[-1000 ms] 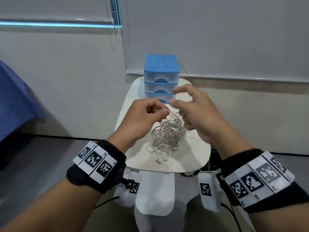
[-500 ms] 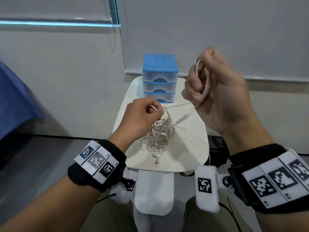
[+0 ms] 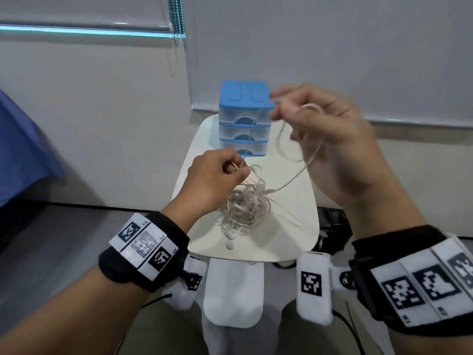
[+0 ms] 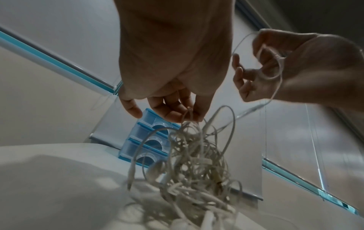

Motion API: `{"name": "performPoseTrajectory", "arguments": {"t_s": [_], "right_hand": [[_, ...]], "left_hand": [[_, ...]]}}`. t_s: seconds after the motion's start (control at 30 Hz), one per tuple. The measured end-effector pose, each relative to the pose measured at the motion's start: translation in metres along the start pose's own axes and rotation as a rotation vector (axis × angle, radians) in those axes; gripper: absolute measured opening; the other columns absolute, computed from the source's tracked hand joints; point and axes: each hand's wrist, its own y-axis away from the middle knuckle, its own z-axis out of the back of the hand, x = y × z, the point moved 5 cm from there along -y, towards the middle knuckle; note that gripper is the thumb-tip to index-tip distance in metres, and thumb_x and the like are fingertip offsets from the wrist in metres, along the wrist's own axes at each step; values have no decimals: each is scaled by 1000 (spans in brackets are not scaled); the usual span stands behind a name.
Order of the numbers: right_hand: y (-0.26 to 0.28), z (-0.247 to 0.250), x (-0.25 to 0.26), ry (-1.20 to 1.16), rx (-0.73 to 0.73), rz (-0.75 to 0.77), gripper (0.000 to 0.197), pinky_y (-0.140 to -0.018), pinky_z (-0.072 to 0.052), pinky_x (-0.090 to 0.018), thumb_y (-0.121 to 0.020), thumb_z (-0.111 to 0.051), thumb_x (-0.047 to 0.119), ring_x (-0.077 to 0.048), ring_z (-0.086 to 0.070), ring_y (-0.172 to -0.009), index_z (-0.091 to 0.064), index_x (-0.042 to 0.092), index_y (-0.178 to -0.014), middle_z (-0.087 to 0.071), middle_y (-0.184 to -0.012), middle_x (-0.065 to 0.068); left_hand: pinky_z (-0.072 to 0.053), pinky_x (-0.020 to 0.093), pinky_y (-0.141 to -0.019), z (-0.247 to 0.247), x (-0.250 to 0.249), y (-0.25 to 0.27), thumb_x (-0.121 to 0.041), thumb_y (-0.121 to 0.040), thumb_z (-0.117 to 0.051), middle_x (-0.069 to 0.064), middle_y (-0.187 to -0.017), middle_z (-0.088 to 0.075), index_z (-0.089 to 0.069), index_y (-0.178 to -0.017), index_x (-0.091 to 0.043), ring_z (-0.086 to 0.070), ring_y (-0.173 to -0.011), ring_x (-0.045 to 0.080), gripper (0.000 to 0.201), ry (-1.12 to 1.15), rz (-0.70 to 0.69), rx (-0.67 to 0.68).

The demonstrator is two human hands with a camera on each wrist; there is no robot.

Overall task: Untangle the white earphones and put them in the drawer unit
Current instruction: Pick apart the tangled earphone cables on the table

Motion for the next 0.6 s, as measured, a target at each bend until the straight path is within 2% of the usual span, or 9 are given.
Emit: {"name": "performPoseTrajectory", "arguments": {"t_s": [0.07,0.1,0.17,0.2,0.27,0.37,0.47,0.53,0.6], "right_hand": [[-5,7,9,-222,-1,19,14,-89,-39,-33,-90,-53,12,-12,-65,-106,-56,15,-76,-72,-108,-7],[-6,9,9,-349,1,-2,16,-91,-42,-36,-92,-49,11,-20,-67,-102,-50,14,-76,-71,-98,-12],[-7,12,-2,-424,-85,-96,23,-67,-49,-32,-96,-44,10,-24,-59,-60,-42,16,-74,-53,-66,-9],[-6,14,-10,-338,-159,-146,25,-52,-40,-26,-98,-45,11,-19,-42,-44,-41,18,-74,-41,-57,-6],[-3,17,-32,-63,-228,-219,19,-45,-21,-19,-98,-58,20,-12,-21,-37,-45,21,-83,-30,-53,-1],[3,18,-59,528,-95,-294,24,-46,-27,-22,-88,-77,36,-4,-34,-38,-58,23,-94,-45,-49,13],[8,9,-67,859,161,-351,21,-55,-32,-24,-90,-76,33,-1,-44,-44,-68,20,-77,-51,-55,13],[6,3,-54,718,162,-283,20,-62,-35,-24,-94,-73,21,1,-44,-54,-68,15,-74,-55,-64,13],[2,0,-28,379,92,-145,16,-68,-41,-16,-94,-67,6,1,-55,-71,-66,8,-78,-64,-84,1]], "left_hand": [[-46,31,-67,1,-1,2,-28,-91,-77,-6,-62,-62,-72,-77,-24,-52,-59,12,16,19,2,18],[-46,30,-67,1,-4,2,-27,-92,-76,-4,-63,-63,-73,-78,-23,-53,-60,12,15,32,-5,21],[-46,29,-66,3,-9,3,-27,-93,-76,3,-68,-69,-74,-80,-21,-56,-62,12,14,51,-18,21],[-46,28,-66,4,-11,2,-28,-94,-75,5,-71,-71,-75,-81,-21,-58,-64,12,15,57,-20,19],[-45,28,-65,5,-15,2,-27,-94,-75,6,-74,-72,-75,-82,-20,-59,-64,12,14,61,-23,17],[-44,30,-63,4,-17,2,-26,-92,-76,6,-72,-68,-75,-81,-24,-54,-62,13,12,51,-43,30],[-45,33,-66,1,-16,4,-30,-90,-75,-1,-69,-63,-73,-79,-28,-52,-63,14,11,11,-52,40],[-42,31,-64,1,-15,3,-32,-91,-76,-3,-66,-59,-72,-79,-27,-48,-62,14,14,14,-43,37],[-40,28,-61,1,-14,2,-28,-94,-75,1,-66,-59,-71,-78,-24,-47,-60,14,17,28,-37,45]]}}
